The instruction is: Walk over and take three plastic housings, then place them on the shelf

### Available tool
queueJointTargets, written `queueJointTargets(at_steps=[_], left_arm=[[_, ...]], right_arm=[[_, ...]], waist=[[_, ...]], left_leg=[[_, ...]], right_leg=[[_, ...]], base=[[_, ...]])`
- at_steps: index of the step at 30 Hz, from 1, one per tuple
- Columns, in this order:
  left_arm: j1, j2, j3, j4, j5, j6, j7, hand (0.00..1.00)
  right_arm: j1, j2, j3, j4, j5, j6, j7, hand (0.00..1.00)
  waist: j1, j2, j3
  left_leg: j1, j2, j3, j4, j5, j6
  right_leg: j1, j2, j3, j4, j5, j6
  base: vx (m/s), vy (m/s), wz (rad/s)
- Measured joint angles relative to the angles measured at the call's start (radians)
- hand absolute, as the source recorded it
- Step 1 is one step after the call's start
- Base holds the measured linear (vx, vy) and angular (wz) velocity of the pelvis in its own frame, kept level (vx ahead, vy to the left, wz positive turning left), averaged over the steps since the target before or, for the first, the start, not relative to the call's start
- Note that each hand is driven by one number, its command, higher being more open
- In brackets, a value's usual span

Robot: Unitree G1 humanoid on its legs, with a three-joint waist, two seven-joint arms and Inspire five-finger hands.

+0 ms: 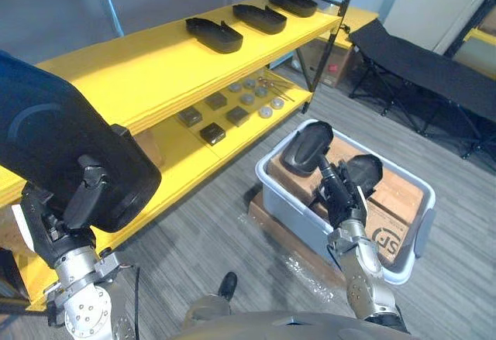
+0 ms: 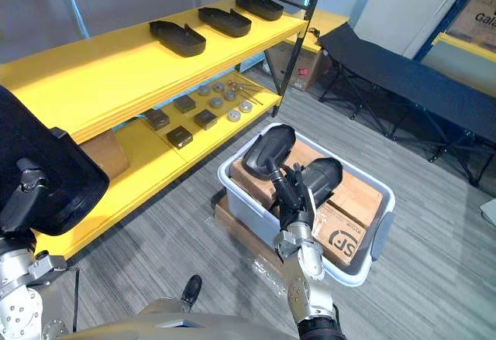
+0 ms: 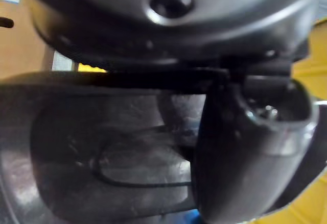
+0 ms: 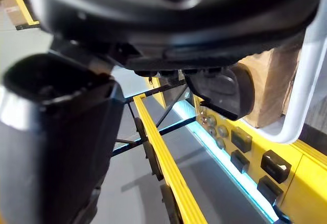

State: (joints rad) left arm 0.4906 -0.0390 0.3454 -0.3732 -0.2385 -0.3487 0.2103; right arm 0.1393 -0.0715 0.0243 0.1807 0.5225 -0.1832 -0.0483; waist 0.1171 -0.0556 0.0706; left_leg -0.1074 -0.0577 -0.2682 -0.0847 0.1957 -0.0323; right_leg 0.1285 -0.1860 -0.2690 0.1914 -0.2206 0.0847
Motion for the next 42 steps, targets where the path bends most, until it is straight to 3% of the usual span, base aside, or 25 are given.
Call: queueJointTargets(at_steps=[3,5,7,9,11,13,16,18,20,22,24,25,26,27,28,29,30,31,32,33,35,37,39,41,42], left_arm=[[0.002,-0.003,-0.064,0.0,0.0,0.0,-0.019,0.0],[-0.01,-0.002,-0.116,0.0,0.001,0.0,-0.053,0.0],[-0.041,0.004,-0.17,0.005,0.001,0.0,-0.079,0.0],[-0.06,0.008,-0.195,0.021,0.001,0.0,-0.088,0.0],[-0.054,0.012,-0.196,0.033,0.002,0.0,-0.081,0.0],[-0.042,0.015,-0.19,0.044,0.001,0.0,-0.062,0.0],[-0.035,0.035,-0.19,0.051,0.001,0.0,-0.048,0.0],[-0.031,0.05,-0.191,0.05,0.001,0.001,-0.047,0.0],[-0.031,0.05,-0.191,0.05,0.001,0.001,-0.048,0.0],[-0.041,0.05,-0.19,0.05,0.001,0.001,-0.052,0.0],[-0.07,0.051,-0.187,0.049,0.003,0.001,-0.067,0.0],[-0.076,0.047,-0.187,0.05,0.003,0.001,-0.07,0.0],[-0.103,0.049,-0.188,0.057,0.003,0.003,-0.073,0.0],[-0.128,0.054,-0.188,0.054,0.006,0.003,-0.085,0.0],[-0.138,0.058,-0.188,0.054,0.011,0.003,-0.087,0.0],[-0.146,0.064,-0.188,0.051,0.016,0.003,-0.084,0.0],[-0.155,0.079,-0.188,0.051,0.015,0.003,-0.073,0.0],[-0.167,0.083,-0.19,0.051,0.015,0.003,-0.054,0.0],[-0.174,0.083,-0.19,0.051,0.015,0.003,-0.043,0.0],[-0.186,0.084,-0.191,0.051,0.016,0.004,-0.028,0.0],[-0.202,0.09,-0.192,0.051,0.016,0.004,-0.012,0.0],[-0.223,0.098,-0.192,0.051,0.018,0.004,0.009,0.0],[-0.223,0.099,-0.213,0.052,0.034,0.005,0.031,0.0],[-0.216,0.099,-0.224,0.052,0.054,0.005,0.04,0.0],[-0.208,0.099,-0.232,0.05,0.054,0.005,0.042,0.0]], right_arm=[[0.019,-0.002,-0.023,-0.011,-0.005,-0.004,0.006,1.0],[0.062,-0.003,-0.054,-0.032,-0.006,-0.006,0.011,1.0],[0.101,-0.004,-0.09,-0.039,-0.011,-0.006,0.012,1.0],[0.123,-0.005,-0.119,-0.043,-0.049,-0.022,0.012,1.0],[0.124,-0.009,-0.139,-0.049,-0.047,-0.044,0.013,1.0],[0.124,-0.017,-0.141,-0.061,-0.046,-0.067,0.022,1.0],[0.117,-0.022,-0.131,-0.095,-0.047,-0.09,0.032,1.0],[0.103,-0.019,-0.11,-0.098,-0.047,-0.099,0.038,1.0],[0.083,-0.008,-0.105,-0.098,-0.047,-0.099,0.037,1.0],[0.071,0.006,-0.096,-0.098,-0.045,-0.099,0.036,1.0],[0.066,0.028,-0.095,-0.096,-0.048,-0.09,0.033,1.0],[0.064,0.02,-0.093,-0.096,-0.053,-0.088,0.03,1.0],[0.063,0.021,-0.09,-0.091,-0.096,-0.087,0.021,1.0],[0.061,0.021,-0.09,-0.084,-0.122,-0.087,0.012,1.0],[0.059,0.021,-0.09,-0.081,-0.127,-0.087,0.009,1.0],[0.051,0.024,-0.087,-0.07,-0.138,-0.087,0.002,1.0],[0.04,0.033,-0.083,-0.062,-0.166,-0.088,-0.004,1.0],[0.029,0.035,-0.077,-0.062,-0.19,-0.088,-0.003,1.0],[0.025,0.036,-0.077,-0.063,-0.203,-0.088,-0.002,1.0],[0.027,0.035,-0.077,-0.066,-0.202,-0.088,0.005,1.0],[0.031,0.035,-0.087,-0.085,-0.201,-0.088,0.025,1.0],[0.034,0.029,-0.102,-0.125,-0.2,-0.088,0.048,1.0],[0.055,0.009,-0.111,-0.156,-0.2,-0.088,0.072,1.0],[0.07,0.003,-0.109,-0.171,-0.198,-0.088,0.087,1.0],[0.084,0.003,-0.1,-0.202,-0.198,-0.088,0.088,1.0]], waist=[[-0.017,0.039,0.025],[-0.054,0.079,0.053],[-0.07,0.095,0.072],[-0.069,0.093,0.088],[-0.065,0.135,0.086],[-0.066,0.143,0.082],[-0.064,0.137,0.09],[-0.067,0.108,0.103],[-0.067,0.097,0.112],[-0.063,0.081,0.121],[-0.057,0.035,0.144],[-0.058,0.048,0.14],[-0.075,0.043,0.144],[-0.075,0.043,0.144],[-0.074,0.039,0.145],[-0.073,0.035,0.146],[-0.081,0.028,0.143],[-0.093,0.027,0.144],[-0.098,0.029,0.146],[-0.104,0.032,0.147],[-0.109,0.037,0.148],[-0.12,0.047,0.15],[-0.12,0.065,0.147],[-0.12,0.053,0.141],[-0.118,0.037,0.132]], left_leg=[[-0.027,0.018,0.0,-0.001,0.018,-0.006],[-0.053,0.064,0.145,0.001,0.005,0.012],[-0.104,0.098,0.317,0.066,-0.084,0.069],[-0.134,0.131,0.443,0.113,-0.137,0.071],[-0.146,0.155,0.465,0.157,-0.122,0.054],[-0.137,0.155,0.474,0.155,-0.089,0.04],[-0.13,0.155,0.487,0.175,-0.034,0.042],[-0.124,0.135,0.494,0.207,-0.045,0.043],[-0.124,0.123,0.496,0.225,-0.056,0.041],[-0.122,0.1,0.494,0.244,-0.087,0.042],[-0.124,0.062,0.508,0.362,-0.167,0.088],[-0.122,0.057,0.507,0.412,-0.239,0.072],[-0.123,0.039,0.479,0.44,-0.264,0.075],[-0.106,0.03,0.46,0.434,-0.275,0.08],[-0.093,0.026,0.453,0.423,-0.28,0.083],[-0.065,0.02,0.442,0.396,-0.283,0.087],[-0.035,0.012,0.421,0.363,-0.286,0.096],[-0.016,0.01,0.401,0.348,-0.288,0.113],[-0.003,0.01,0.39,0.337,-0.289,0.114],[0.027,0.012,0.372,0.314,-0.286,0.111],[0.058,0.017,0.348,0.297,-0.294,0.105],[0.06,0.03,0.317,0.314,-0.321,0.102],[0.083,0.067,0.276,0.353,-0.356,0.077],[0.106,0.081,0.25,0.377,-0.379,0.045],[0.123,0.082,0.239,0.387,-0.404,0.025]], right_leg=[[0.006,0.029,-0.033,-0.003,-0.014,0.011],[0.02,0.047,-0.106,-0.008,-0.014,0.01],[0.038,0.051,-0.178,-0.023,-0.009,0.008],[0.048,0.038,-0.213,-0.042,-0.006,0.001],[0.052,0.052,-0.212,-0.025,-0.023,0.002],[0.051,0.047,-0.198,-0.009,-0.034,0.011],[0.046,0.028,-0.18,0.035,-0.051,0.027],[0.047,-0.006,-0.166,0.08,-0.08,0.038],[0.052,-0.022,-0.166,0.088,-0.088,0.043],[0.072,-0.044,-0.179,0.089,-0.109,0.042],[0.117,-0.105,-0.212,0.1,-0.133,0.034],[0.109,-0.114,-0.204,0.194,-0.123,0.033],[0.038,-0.156,-0.166,0.38,-0.095,-0.016],[-0.037,-0.188,-0.124,0.543,-0.015,-0.097],[-0.064,-0.196,-0.101,0.597,0.044,-0.099],[-0.102,-0.198,-0.056,0.657,0.144,-0.091],[-0.147,-0.188,-0.007,0.725,0.145,-0.066],[-0.191,-0.156,0.026,0.737,0.059,-0.055],[-0.21,-0.135,0.035,0.723,0.023,-0.052],[-0.238,-0.094,0.039,0.655,-0.026,-0.054],[-0.282,-0.041,0.054,0.505,-0.043,-0.06],[-0.345,0.001,0.099,0.349,-0.03,-0.051],[-0.371,0.043,0.148,0.186,0.037,-0.042],[-0.357,0.046,0.137,0.117,0.104,-0.049],[-0.327,0.047,0.131,0.095,0.172,-0.057]], base=[[-0.14,-0.11,0.48],[-0.19,-0.08,1.02],[-0.12,-0.05,1.05],[-0.05,-0.009,0.65],[-0.01,0.011,0.16],[0.03,-0.004,-0.15],[0.08,0.012,-0.14],[0.09,0.004,0.0],[0.09,0.006,0.05],[0.1,0.04,0.21],[0.16,0.094,0.25],[0.26,0.124,0.46],[0.3,0.155,0.63],[0.22,0.138,0.68],[0.23,0.124,0.34],[0.27,0.11,0.26],[0.34,0.125,0.38],[0.29,0.088,0.42],[0.29,0.068,0.47],[0.28,0.053,0.43],[0.29,0.02,0.42],[0.25,-0.033,0.45],[0.28,-0.081,0.51],[0.33,-0.203,0.6],[0.3,-0.249,0.62]])
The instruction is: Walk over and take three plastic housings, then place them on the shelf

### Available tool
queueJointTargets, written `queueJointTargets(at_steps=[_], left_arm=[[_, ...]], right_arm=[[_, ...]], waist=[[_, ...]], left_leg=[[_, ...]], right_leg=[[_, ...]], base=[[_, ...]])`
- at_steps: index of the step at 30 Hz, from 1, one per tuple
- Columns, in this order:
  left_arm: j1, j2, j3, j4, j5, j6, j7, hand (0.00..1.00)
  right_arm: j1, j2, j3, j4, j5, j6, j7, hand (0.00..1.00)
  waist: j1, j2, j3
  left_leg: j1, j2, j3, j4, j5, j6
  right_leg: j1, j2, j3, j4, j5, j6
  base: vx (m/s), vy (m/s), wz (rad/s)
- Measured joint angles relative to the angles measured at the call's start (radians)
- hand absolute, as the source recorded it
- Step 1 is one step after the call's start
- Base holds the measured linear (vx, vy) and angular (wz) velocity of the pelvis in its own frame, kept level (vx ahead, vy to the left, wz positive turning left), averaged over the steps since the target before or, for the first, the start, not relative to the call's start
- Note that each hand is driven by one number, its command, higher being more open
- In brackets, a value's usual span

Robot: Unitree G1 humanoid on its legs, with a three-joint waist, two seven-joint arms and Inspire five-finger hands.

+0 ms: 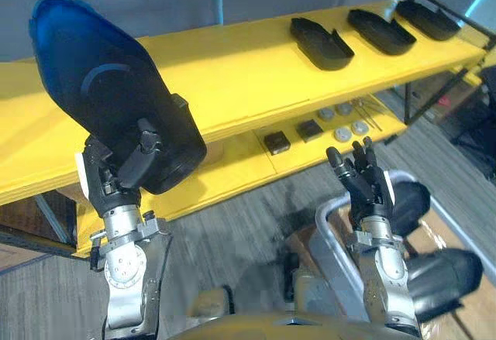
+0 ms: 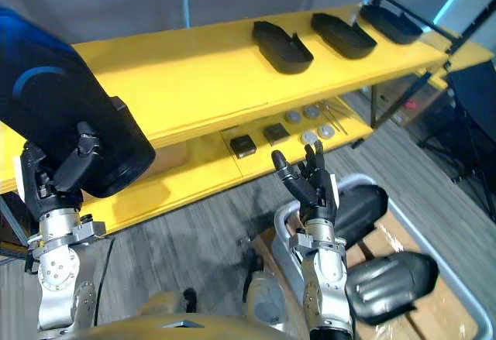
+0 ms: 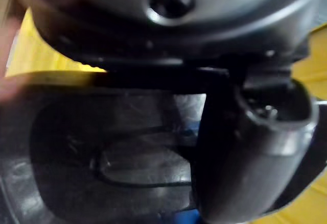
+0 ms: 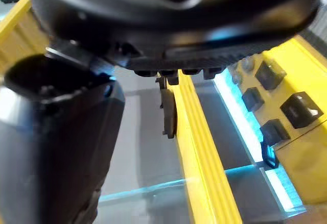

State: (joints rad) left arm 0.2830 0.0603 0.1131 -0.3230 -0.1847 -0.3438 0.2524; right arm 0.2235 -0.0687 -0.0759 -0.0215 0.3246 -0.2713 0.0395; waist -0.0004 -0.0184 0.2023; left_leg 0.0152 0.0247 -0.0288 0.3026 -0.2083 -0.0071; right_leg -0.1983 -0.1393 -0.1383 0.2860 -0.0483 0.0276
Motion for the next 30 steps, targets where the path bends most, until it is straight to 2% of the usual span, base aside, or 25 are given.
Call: queueJointTargets(at_steps=[1,2,3,5,6,9,10,12,13,15,16,18,19,20,21,24,26,28,30], left_arm=[[0.005,0.0,0.0,-0.002,0.0,0.0,0.0,0.0],[0.009,0.005,0.003,-0.002,0.0,-0.001,0.003,0.0],[0.014,-0.026,-0.002,0.001,-0.001,0.001,0.008,0.0],[0.029,-0.039,-0.026,-0.003,-0.001,0.001,0.005,0.0],[0.036,-0.041,-0.039,-0.003,-0.001,0.001,0.001,0.0],[0.049,-0.048,-0.038,-0.003,-0.002,0.001,0.007,0.0],[0.05,-0.047,-0.037,-0.001,-0.001,0.001,0.012,0.0],[0.049,-0.049,-0.045,0.0,0.001,0.001,0.029,0.0],[0.045,-0.049,-0.039,0.001,0.002,0.002,0.043,0.0],[0.038,-0.048,-0.027,0.007,0.001,0.002,0.048,0.0],[0.03,-0.047,-0.023,0.012,0.001,0.002,0.044,0.0],[0.011,-0.048,-0.023,0.019,0.003,0.001,0.03,0.0],[0.003,-0.05,-0.024,0.019,0.008,-0.001,0.025,0.0],[-0.005,-0.049,-0.023,0.019,0.031,-0.003,0.026,0.0],[-0.01,-0.035,-0.019,0.018,0.041,-0.004,0.028,0.0],[-0.042,0.01,-0.013,0.018,0.083,-0.004,0.027,0.0],[-0.052,0.037,0.005,0.018,0.086,0.004,0.02,0.0],[-0.06,0.056,0.032,0.01,0.077,0.028,0.006,0.0],[-0.099,0.067,0.05,0.007,0.072,0.086,-0.006,0.0]], right_arm=[[0.005,0.0,0.009,-0.018,0.0,0.0,0.0,1.0],[0.012,0.0,0.03,-0.05,0.001,-0.001,0.003,1.0],[-0.011,-0.025,0.039,-0.06,0.0,0.0,0.009,1.0],[-0.021,-0.046,0.041,-0.078,0.002,-0.002,0.015,1.0],[-0.025,-0.053,0.039,-0.078,0.006,-0.001,0.016,1.0],[-0.019,-0.052,0.036,-0.078,0.024,-0.001,0.027,1.0],[-0.016,-0.051,0.034,-0.078,0.04,-0.001,0.032,1.0],[-0.005,-0.052,0.011,-0.078,0.066,-0.001,0.047,1.0],[-0.002,-0.052,-0.007,-0.078,0.084,-0.001,0.063,1.0],[-0.002,-0.052,-0.031,-0.078,0.083,-0.004,0.071,1.0],[-0.002,-0.051,-0.049,-0.078,0.083,-0.012,0.074,1.0],[-0.002,-0.052,-0.088,-0.078,0.083,-0.025,0.068,1.0],[-0.001,-0.055,-0.1,-0.078,0.081,-0.029,0.061,1.0],[-0.001,-0.057,-0.107,-0.078,0.074,-0.03,0.056,1.0],[-0.001,-0.05,-0.093,-0.077,0.073,-0.03,0.041,1.0],[-0.012,-0.044,-0.049,-0.077,0.075,-0.03,0.022,1.0],[-0.022,-0.026,-0.032,-0.08,0.075,-0.03,0.022,1.0],[-0.021,-0.009,-0.014,-0.105,0.074,-0.03,0.025,1.0],[-0.015,-0.004,0.006,-0.149,0.073,-0.03,0.039,1.0]], waist=[[0.0,-0.012,-0.007],[0.005,-0.04,-0.024],[0.03,-0.02,-0.036],[0.029,0.019,-0.052],[0.029,0.029,-0.058],[0.023,0.038,-0.061],[0.02,0.036,-0.061],[0.01,0.038,-0.06],[0.005,0.043,-0.058],[0.001,0.043,-0.06],[-0.005,0.044,-0.062],[-0.01,0.055,-0.07],[-0.011,0.066,-0.076],[-0.004,0.082,-0.081],[-0.007,0.077,-0.087],[-0.007,0.037,-0.084],[-0.011,0.024,-0.083],[-0.02,0.015,-0.083],[-0.036,0.012,-0.081]], left_leg=[[0.005,-0.002,-0.001,0.009,-0.019,-0.011],[0.005,-0.017,-0.002,0.033,-0.067,-0.026],[-0.004,0.025,-0.004,0.089,-0.116,-0.048],[-0.016,0.072,-0.018,0.109,-0.138,-0.066],[-0.003,0.089,-0.016,0.08,-0.133,-0.079],[0.058,0.122,-0.002,0.031,-0.12,-0.096],[0.056,0.127,0.006,0.062,-0.118,-0.096],[-0.027,0.143,0.038,0.263,-0.103,-0.072],[-0.098,0.171,0.092,0.42,-0.043,-0.065],[-0.123,0.199,0.159,0.451,-0.048,-0.047],[-0.131,0.216,0.215,0.376,-0.064,-0.036],[-0.127,0.195,0.265,0.176,-0.05,-0.042],[-0.119,0.175,0.271,0.061,-0.002,-0.049],[-0.09,0.153,0.272,-0.029,0.131,-0.075],[-0.057,0.115,0.282,-0.091,0.157,-0.068],[-0.022,0.057,0.303,-0.191,0.194,-0.043],[-0.003,0.046,0.318,-0.209,0.193,-0.04],[0.012,0.036,0.334,-0.221,0.19,-0.035],[0.011,0.028,0.344,-0.222,0.184,-0.029]], right_leg=[[0.018,0.001,0.0,-0.009,0.042,0.001],[0.056,-0.004,0.008,-0.03,0.091,0.003],[0.087,0.027,-0.006,-0.061,0.059,0.037],[0.103,0.068,-0.044,-0.079,0.047,0.017],[0.105,0.081,-0.053,-0.076,0.037,0.003],[0.136,0.11,-0.058,-0.061,-0.011,-0.015],[0.149,0.112,-0.064,-0.063,-0.022,-0.017],[0.186,0.113,-0.086,-0.069,-0.041,-0.023],[0.235,0.112,-0.104,-0.109,-0.045,-0.032],[0.276,0.097,-0.125,-0.146,-0.041,-0.034],[0.295,0.083,-0.147,-0.166,-0.042,-0.034],[0.308,0.047,-0.176,-0.181,-0.039,-0.019],[0.306,0.033,-0.184,-0.181,-0.035,0.001],[0.306,0.02,-0.177,-0.173,-0.036,0.026],[0.305,-0.003,-0.165,-0.167,-0.033,0.04],[0.285,-0.048,-0.142,-0.168,-0.022,0.057],[0.288,-0.056,-0.123,-0.178,-0.009,0.072],[0.289,-0.063,-0.102,-0.187,-0.005,0.075],[0.287,-0.069,-0.093,-0.199,0.001,0.082]], base=[[0.31,-0.302,0.57],[0.28,-0.333,0.17],[0.24,-0.316,0.11],[0.18,-0.215,0.16],[0.2,-0.197,0.2],[0.13,-0.133,0.0],[0.13,-0.127,0.23],[0.1,-0.087,0.36],[0.13,-0.05,0.33],[0.13,-0.028,0.37],[0.13,0.027,0.49],[0.12,0.085,0.51],[0.14,0.163,0.26],[0.19,0.199,0.13],[0.17,0.168,0.05],[0.11,0.145,0.02],[0.07,0.119,-0.19],[0.04,0.102,-0.22],[0.01,0.079,-0.14]])
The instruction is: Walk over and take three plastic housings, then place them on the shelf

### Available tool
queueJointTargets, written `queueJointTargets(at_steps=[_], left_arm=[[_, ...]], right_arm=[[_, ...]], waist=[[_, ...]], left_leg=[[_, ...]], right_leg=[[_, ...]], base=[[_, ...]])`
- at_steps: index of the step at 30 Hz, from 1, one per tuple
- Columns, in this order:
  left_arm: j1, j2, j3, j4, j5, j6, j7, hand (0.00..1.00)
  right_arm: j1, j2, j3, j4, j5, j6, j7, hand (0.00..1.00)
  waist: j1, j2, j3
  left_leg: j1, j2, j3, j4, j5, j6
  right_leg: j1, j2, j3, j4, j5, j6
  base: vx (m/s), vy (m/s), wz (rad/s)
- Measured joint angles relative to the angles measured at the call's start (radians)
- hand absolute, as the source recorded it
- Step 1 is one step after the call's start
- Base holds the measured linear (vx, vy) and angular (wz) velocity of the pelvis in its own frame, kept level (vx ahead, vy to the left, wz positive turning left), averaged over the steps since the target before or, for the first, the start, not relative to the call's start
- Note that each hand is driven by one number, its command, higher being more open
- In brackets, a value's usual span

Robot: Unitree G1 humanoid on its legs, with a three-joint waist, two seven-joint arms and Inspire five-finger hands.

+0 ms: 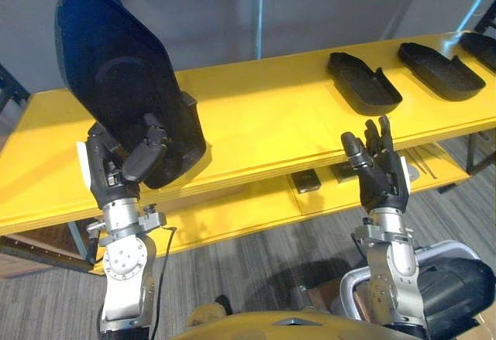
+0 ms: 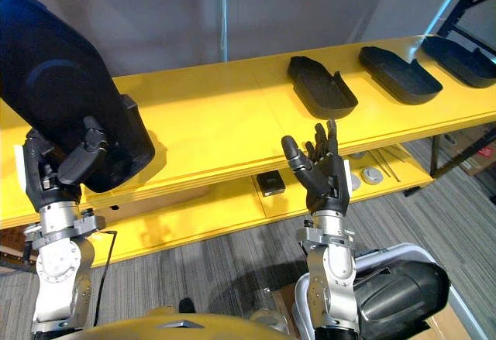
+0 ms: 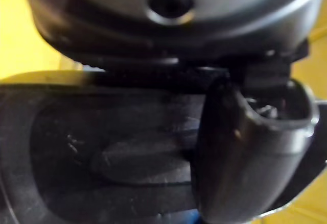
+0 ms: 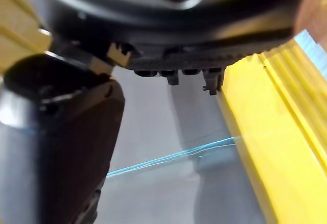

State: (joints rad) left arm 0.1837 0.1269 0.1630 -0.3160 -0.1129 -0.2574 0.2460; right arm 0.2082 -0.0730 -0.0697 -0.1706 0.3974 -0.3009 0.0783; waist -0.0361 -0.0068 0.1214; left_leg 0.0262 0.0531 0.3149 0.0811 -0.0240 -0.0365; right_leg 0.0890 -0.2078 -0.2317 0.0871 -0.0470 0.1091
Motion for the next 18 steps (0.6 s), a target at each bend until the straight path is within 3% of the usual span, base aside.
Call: queueJointTargets(at_steps=[6,10,13,18], left_arm=[[-0.075,0.01,-0.024,0.011,-0.127,0.153,-0.061,0.0],[-0.194,0.036,-0.051,0.206,-0.266,0.227,-0.066,0.0],[-0.292,0.06,-0.053,0.371,-0.401,0.268,-0.062,0.0],[-0.442,0.119,-0.074,0.551,-0.588,0.284,-0.064,0.0]], right_arm=[[0.001,-0.007,0.024,-0.024,-0.029,0.014,0.041,1.0],[-0.006,-0.066,0.059,-0.024,-0.027,0.054,0.105,1.0],[-0.009,-0.098,0.087,-0.024,-0.024,0.072,0.156,1.0],[-0.034,-0.136,0.122,-0.022,0.006,0.085,0.198,1.0]], waist=[[-0.029,0.0,0.0],[-0.055,0.011,0.0],[-0.082,0.016,0.001],[-0.111,0.025,0.004]], left_leg=[[0.006,-0.006,0.03,0.0,-0.002,-0.001],[0.021,-0.008,0.064,-0.024,0.007,-0.001],[0.022,-0.008,0.088,-0.037,0.019,0.0],[0.023,-0.008,0.115,-0.037,0.021,0.002]], right_leg=[[-0.004,0.0,0.038,-0.012,0.004,0.002],[-0.022,0.003,0.077,-0.02,0.01,0.012],[-0.04,0.006,0.103,-0.018,0.018,0.019],[-0.062,0.008,0.133,-0.017,0.024,0.019]], base=[[-0.02,0.034,-0.17],[-0.05,0.026,-0.22],[-0.03,0.026,-0.25],[0.0,0.024,-0.16]])
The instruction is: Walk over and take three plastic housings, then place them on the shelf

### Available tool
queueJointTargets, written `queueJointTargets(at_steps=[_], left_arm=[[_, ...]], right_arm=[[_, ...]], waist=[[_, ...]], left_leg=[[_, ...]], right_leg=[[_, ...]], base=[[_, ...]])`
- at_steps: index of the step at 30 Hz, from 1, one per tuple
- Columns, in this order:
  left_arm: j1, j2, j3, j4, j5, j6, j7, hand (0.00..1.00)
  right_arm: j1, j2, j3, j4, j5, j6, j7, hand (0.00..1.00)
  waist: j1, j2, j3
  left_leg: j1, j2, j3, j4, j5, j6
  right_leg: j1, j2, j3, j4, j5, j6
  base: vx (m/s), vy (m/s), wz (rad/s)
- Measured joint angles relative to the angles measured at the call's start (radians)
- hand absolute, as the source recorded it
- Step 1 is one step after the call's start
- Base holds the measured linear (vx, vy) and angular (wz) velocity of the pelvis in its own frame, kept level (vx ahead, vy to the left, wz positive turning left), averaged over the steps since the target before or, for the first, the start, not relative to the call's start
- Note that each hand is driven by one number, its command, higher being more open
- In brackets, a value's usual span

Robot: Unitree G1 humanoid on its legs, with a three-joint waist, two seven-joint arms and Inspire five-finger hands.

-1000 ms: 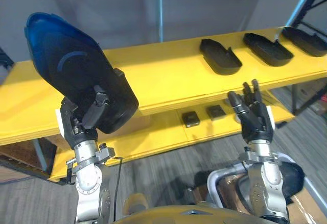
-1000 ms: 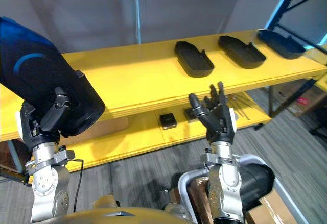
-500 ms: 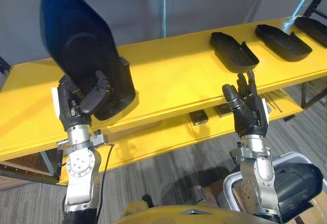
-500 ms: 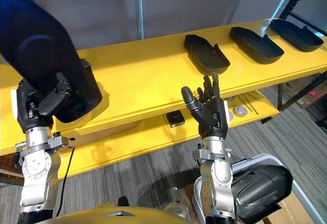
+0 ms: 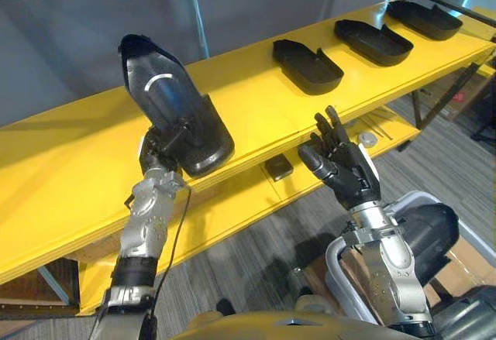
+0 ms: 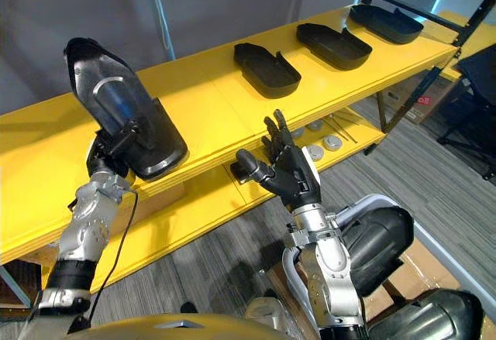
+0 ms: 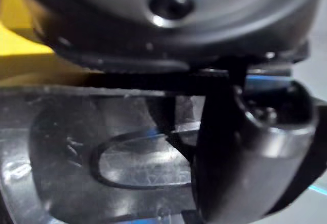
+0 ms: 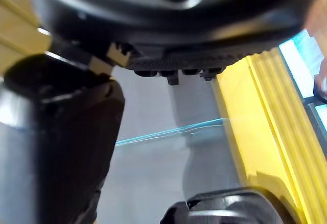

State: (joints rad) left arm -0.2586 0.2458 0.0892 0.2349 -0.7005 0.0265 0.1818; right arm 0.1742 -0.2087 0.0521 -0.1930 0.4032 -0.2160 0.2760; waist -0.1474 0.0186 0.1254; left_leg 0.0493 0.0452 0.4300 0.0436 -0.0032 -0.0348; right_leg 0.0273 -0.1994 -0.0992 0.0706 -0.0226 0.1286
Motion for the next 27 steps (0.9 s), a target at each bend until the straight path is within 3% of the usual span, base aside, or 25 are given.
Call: queueJointTargets(at_steps=[9,16,27], left_arm=[[-0.188,0.101,-0.005,0.13,-0.134,0.006,0.004,0.0],[-0.217,0.101,-0.006,0.273,-0.12,0.107,0.097,0.0],[-0.447,0.165,0.026,0.376,-0.115,0.104,0.201,0.0]], right_arm=[[0.001,-0.04,0.07,0.001,0.007,0.037,0.065,1.0],[0.038,-0.04,0.136,0.0,0.007,0.084,0.062,1.0],[0.001,-0.043,0.25,-0.066,0.039,0.117,0.014,1.0]], waist=[[-0.056,0.059,0.016],[-0.079,0.062,0.02],[-0.092,0.071,0.147]], left_leg=[[0.038,-0.003,0.045,-0.051,0.017,0.003],[0.036,0.0,0.056,-0.084,0.04,0.0],[-0.029,0.005,0.063,-0.061,0.052,0.007]], right_leg=[[-0.013,0.01,0.053,0.011,0.001,0.001],[-0.037,0.023,0.066,0.014,0.004,-0.003],[-0.117,0.021,0.081,0.059,0.008,-0.003]], base=[[0.0,0.012,-0.16],[-0.01,-0.004,-0.05],[-0.02,0.004,0.0]])
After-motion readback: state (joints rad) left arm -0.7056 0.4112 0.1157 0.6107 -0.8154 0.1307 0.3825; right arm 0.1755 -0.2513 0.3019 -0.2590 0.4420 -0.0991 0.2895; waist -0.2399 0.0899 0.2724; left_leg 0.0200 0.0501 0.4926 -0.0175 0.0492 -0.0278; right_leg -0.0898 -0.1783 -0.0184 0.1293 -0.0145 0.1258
